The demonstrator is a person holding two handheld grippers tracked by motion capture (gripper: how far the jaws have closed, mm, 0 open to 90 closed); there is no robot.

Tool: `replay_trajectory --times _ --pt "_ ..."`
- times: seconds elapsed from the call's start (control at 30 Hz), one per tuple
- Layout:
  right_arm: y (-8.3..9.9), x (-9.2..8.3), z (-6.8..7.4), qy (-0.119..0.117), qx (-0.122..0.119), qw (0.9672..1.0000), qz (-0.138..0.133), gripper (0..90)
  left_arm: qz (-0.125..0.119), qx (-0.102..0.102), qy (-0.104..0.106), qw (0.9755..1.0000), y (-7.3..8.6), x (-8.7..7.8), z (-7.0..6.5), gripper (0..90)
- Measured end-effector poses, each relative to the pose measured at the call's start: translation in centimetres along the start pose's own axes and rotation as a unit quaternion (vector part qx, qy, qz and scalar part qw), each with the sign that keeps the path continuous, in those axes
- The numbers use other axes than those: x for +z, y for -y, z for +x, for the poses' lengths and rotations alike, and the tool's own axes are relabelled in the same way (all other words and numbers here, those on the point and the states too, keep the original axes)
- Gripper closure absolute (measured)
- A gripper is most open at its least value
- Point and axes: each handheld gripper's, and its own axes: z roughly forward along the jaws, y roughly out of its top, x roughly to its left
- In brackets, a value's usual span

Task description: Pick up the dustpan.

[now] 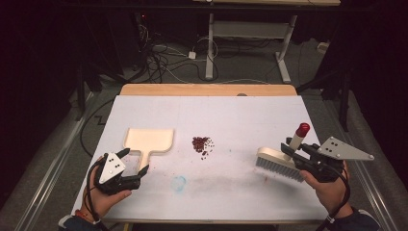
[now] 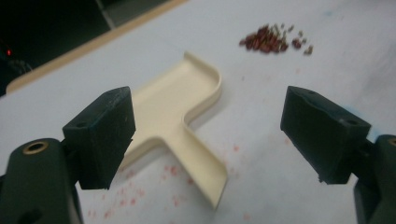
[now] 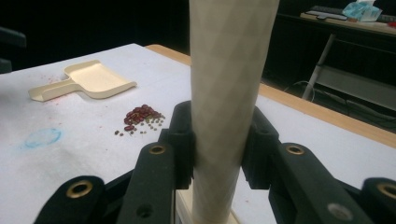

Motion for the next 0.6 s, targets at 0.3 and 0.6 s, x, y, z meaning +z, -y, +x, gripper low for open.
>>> replay_trajectory --times 0.3,0.6 --pt "0.1 0.6 -0.5 0.002 0.0 1.0 -0.002 69.7 0.041 -0.021 -0.004 0.9989 0.4 -0.2 0.1 19.1" --pt "-0.2 1.9 -0.4 -0.005 -0.007 1.0 -0.001 69.6 0.07 -0.062 -0.025 0.9954 1.0 -1.0 0.5 19.1"
